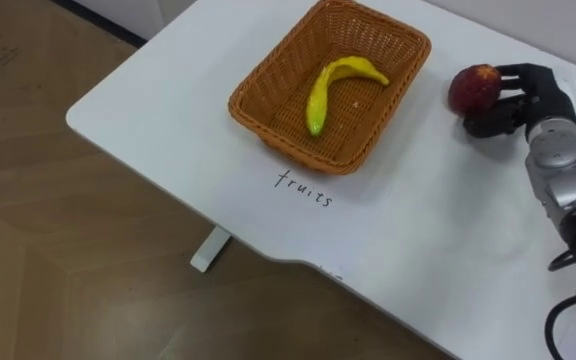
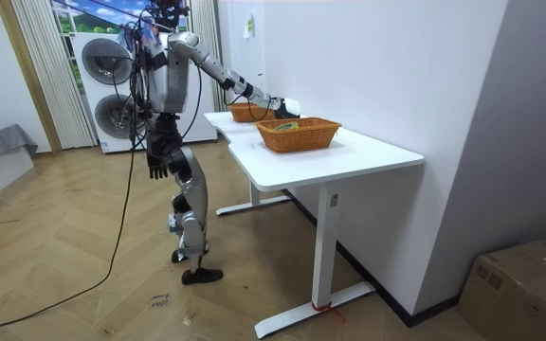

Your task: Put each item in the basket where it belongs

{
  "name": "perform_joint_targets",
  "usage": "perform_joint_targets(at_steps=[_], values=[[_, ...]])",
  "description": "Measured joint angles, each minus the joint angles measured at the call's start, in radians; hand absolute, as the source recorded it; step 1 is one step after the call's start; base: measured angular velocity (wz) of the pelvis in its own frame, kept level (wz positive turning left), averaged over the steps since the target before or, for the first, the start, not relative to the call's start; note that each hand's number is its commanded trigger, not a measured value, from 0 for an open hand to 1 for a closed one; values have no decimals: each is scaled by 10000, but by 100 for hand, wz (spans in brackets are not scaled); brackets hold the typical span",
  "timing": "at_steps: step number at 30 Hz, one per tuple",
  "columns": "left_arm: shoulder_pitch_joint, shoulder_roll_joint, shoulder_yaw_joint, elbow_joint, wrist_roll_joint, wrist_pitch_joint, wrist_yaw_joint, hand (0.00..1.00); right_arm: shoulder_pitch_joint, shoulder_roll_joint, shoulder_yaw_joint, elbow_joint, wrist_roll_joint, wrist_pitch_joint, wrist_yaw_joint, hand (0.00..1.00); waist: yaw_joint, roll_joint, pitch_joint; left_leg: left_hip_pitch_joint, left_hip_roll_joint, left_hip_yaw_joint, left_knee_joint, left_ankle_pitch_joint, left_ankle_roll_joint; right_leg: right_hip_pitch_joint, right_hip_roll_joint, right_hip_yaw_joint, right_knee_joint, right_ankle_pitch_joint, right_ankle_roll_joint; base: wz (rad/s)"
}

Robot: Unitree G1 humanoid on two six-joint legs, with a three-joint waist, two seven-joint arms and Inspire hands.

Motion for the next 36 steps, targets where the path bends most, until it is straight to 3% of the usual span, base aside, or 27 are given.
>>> perform_joint_targets(at_steps=[13, 17, 25, 36], values=[[40, 90, 5, -6, -173, -77, 39, 0, 1, 3, -4, 9, 60, 7, 485, 100, -2, -149, -45, 12, 8, 42, 5, 39, -31, 0, 4, 80, -12, -16, -36, 0], [49, 125, 2, 12, -196, -193, 97, 0, 9, 31, -4, 21, 1200, 63, 505, 100, -12, -213, -49, -4, 19, 27, 9, 52, -40, 36, -11, -34, -144, -5, -61, 0], [99, 139, 46, 8, -192, -191, 242, 0, 8, 52, -200, -17, 1922, 53, 717, 100, -232, -148, -65, -1, 19, -21, 14, 54, -50, 106, -14, -118, -175, -2, -65, 3], [294, 114, 299, -77, -370, -174, 450, 0, 7, 38, -499, -162, 1975, 133, 925, 100, -575, 7, -166, 108, 40, 26, -91, 67, -64, 141, -5, -68, -177, -7, -61, -1]])
